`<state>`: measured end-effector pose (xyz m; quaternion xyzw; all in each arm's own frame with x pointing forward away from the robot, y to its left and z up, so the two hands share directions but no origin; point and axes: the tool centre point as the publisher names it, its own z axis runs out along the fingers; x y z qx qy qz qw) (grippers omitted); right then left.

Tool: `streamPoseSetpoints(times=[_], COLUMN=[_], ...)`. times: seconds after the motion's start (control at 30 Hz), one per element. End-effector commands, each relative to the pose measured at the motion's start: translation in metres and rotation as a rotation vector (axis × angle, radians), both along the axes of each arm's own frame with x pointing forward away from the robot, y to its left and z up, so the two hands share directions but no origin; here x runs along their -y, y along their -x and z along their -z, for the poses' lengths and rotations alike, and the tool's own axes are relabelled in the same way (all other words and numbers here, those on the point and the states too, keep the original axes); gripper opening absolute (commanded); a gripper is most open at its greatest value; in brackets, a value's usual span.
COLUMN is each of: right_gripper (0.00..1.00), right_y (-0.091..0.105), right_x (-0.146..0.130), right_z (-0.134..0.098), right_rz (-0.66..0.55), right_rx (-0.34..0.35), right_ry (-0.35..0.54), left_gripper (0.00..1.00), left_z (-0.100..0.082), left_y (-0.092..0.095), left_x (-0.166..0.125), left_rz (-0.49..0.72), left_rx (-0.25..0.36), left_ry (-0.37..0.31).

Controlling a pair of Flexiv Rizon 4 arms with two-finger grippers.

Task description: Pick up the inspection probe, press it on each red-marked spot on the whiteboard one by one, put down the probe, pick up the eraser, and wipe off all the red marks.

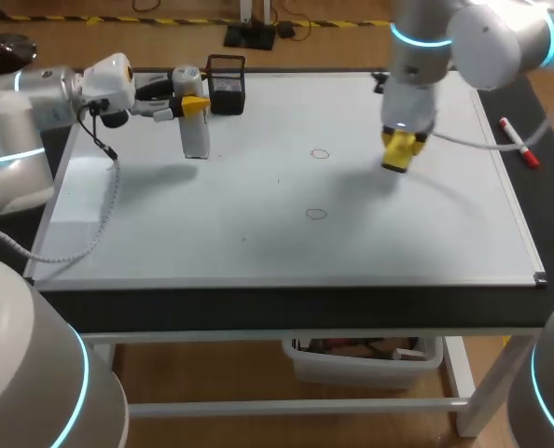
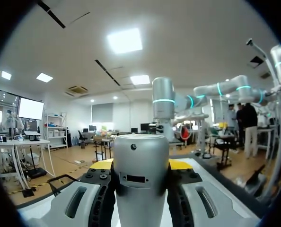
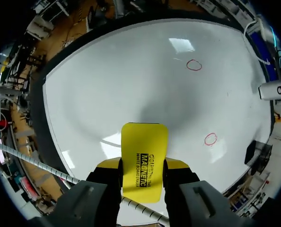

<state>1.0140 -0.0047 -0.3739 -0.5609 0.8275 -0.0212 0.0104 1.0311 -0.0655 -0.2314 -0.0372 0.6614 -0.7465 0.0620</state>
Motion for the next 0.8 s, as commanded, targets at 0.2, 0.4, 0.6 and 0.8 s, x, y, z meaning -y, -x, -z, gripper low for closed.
streamPoseSetpoints(times=[0.2,0.4,0.6,0.8], right_gripper=[0.00,0.00,0.00,0.00], right_y=[-0.030,-0.036,-0.035,-0.035], right_x=[-0.087,-0.136,-0.162,-0.178], right_z=[0.016,0.019,0.023,0.031], right_rz=[-0.214,-0.366,-0.414,-0.439], right_rx=[-0.004,-0.008,-0.023,-0.033], right_ry=[-0.002,-0.012,-0.023,-0.026], left_gripper=[0.00,0.00,0.00,0.00], left_z=[-0.003,-0.003,-0.003,-0.003], left_y=[0.004,0.004,0.004,0.004], left_x=[0.001,0.001,0.001,0.001], left_rz=[-0.055,-0.055,-0.055,-0.055], left_rx=[-0.004,-0.004,-0.004,-0.004], left_ry=[-0.001,-0.001,-0.001,-0.001])
